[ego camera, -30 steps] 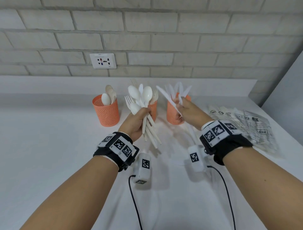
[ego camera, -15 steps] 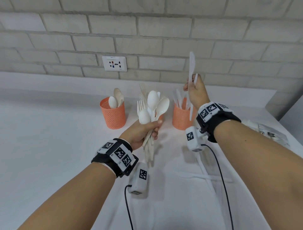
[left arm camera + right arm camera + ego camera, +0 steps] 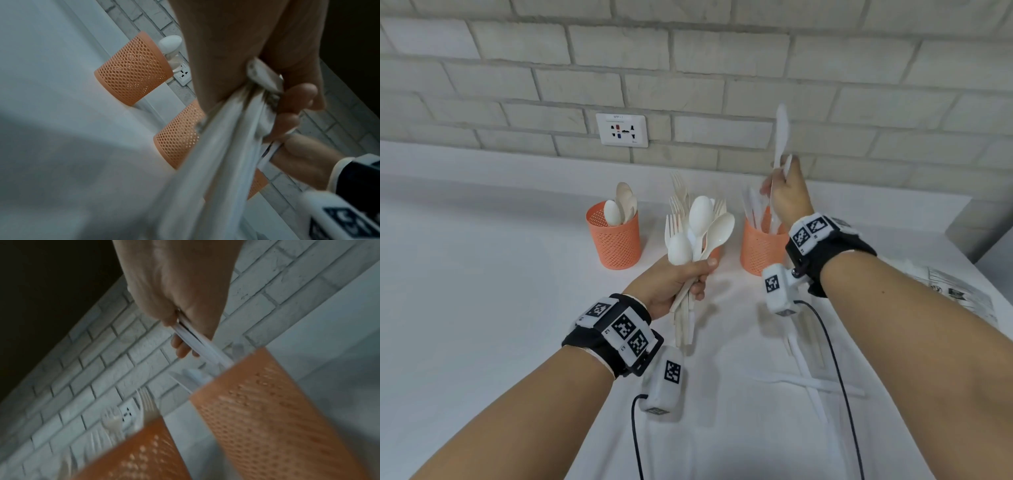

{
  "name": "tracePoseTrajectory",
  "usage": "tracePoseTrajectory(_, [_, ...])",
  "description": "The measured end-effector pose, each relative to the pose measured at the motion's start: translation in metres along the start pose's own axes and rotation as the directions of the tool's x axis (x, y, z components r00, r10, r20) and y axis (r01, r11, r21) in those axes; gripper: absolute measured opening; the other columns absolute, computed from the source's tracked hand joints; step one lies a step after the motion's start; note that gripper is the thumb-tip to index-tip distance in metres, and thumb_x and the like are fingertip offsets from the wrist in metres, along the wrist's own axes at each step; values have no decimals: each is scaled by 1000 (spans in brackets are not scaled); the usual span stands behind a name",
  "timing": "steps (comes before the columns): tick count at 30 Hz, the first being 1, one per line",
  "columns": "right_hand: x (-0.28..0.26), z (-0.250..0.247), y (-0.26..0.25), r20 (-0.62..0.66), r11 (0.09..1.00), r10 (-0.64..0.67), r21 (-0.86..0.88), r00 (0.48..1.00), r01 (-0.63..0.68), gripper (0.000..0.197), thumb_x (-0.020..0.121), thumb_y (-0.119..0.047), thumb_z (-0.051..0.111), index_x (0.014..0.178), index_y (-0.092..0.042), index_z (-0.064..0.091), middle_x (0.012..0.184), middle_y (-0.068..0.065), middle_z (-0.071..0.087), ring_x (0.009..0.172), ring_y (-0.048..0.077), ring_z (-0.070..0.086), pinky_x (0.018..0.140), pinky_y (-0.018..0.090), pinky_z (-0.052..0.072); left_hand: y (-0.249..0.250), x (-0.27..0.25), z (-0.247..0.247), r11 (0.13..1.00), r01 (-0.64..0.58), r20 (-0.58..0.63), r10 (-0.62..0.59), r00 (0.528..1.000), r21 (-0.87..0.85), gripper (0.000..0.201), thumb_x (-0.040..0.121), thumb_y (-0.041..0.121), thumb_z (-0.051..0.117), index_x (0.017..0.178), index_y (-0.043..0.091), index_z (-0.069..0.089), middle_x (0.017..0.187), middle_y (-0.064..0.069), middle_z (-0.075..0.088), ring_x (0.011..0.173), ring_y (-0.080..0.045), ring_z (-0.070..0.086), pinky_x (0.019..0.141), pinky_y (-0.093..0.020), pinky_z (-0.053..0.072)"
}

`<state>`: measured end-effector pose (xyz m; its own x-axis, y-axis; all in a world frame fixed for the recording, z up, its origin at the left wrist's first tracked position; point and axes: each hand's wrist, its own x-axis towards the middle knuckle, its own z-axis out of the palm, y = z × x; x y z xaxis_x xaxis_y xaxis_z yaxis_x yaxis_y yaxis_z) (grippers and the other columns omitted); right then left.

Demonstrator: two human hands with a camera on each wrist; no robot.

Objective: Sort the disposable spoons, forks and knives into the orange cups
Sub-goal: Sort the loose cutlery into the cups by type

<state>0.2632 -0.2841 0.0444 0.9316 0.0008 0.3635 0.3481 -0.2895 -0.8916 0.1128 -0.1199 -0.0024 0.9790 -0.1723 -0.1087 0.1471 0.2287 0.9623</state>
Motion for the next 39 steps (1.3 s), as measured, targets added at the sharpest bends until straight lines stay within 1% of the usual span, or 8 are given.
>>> tracePoseTrajectory(8, [-5, -2, 21, 258, 892, 351, -386, 900, -236, 23, 85, -6, 47, 107, -12, 48, 100, 8, 52, 90, 23, 52, 70, 29, 42, -3, 2, 4, 998, 20, 8, -20, 1000, -55, 20, 82, -4, 60, 79, 14, 53, 50, 7, 45, 36, -4, 32, 41, -18, 36])
tracePoseTrajectory(11, [-10, -5, 9, 148, 947, 165, -301, 975, -115, 46, 83, -7, 58, 128, -8, 44, 123, 13, 45, 107, 22, 48, 88, 32, 44, -2, 5, 6, 999, 17, 13, -16, 1000, -46, 18, 71, -1, 60, 80, 10, 49, 56, 4, 48, 38, -5, 36, 42, -19, 39])
tracePoseTrajectory(13, [-17, -4, -4, 85, 956, -100, -268, 991, 119, 42, 82, -6, 61, 123, -6, 50, 114, 11, 46, 101, 17, 46, 88, 20, 39, -1, 7, 7, 997, 9, 26, -7, 1000, -73, 14, 71, -1, 56, 77, 9, 49, 54, 5, 48, 38, -5, 36, 42, -18, 39])
tracePoseTrajectory(15, [-26, -2, -15, 161, 961, -174, -185, 972, 203, 27, 83, -4, 62, 110, -6, 60, 99, 4, 50, 83, 10, 48, 72, 10, 39, 1, 8, 8, 991, 6, 43, -1, 999, -134, 11, 72, 0, 51, 75, 11, 50, 54, 4, 44, 37, -5, 35, 41, -18, 40])
tracePoseTrajectory(20, [-48, 4, -24, 581, 990, 49, 81, 812, -118, 13, 92, -10, 54, 98, -13, 65, 75, 0, 60, 61, 7, 53, 52, 17, 41, 2, 10, 9, 957, 70, 103, -43, 994, -280, 13, 69, 4, 43, 79, 12, 47, 54, 0, 44, 32, -8, 36, 40, -16, 39])
tracePoseTrajectory(25, [-60, 9, -25, 658, 940, 79, 202, 749, -276, 23, 98, -24, 45, 93, -13, 65, 66, 0, 61, 54, 11, 51, 46, 20, 36, 2, 12, 11, 953, 103, 208, -44, 977, -284, 17, 66, 13, 47, 82, 10, 47, 56, -6, 49, 32, -14, 39, 41, -19, 41])
tracePoseTrajectory(35, [-77, 10, -32, 642, 940, 45, 232, 766, -249, 11, 95, -24, 51, 96, -19, 60, 76, -2, 61, 65, 14, 53, 56, 20, 41, 8, 17, 12, 957, 126, 201, -73, 977, -261, 32, 88, 40, 36, 82, 10, 46, 49, -6, 48, 29, -12, 37, 36, -16, 37])
tracePoseTrajectory(39, [-79, 16, -29, 530, 958, 89, 187, 843, -219, 16, 93, -12, 53, 108, -13, 58, 85, 5, 59, 66, 14, 55, 55, 21, 43, 4, 18, 12, 970, 70, 162, -32, 986, -234, 23, 89, 26, 37, 94, 6, 46, 53, -7, 55, 32, -12, 40, 39, -19, 41])
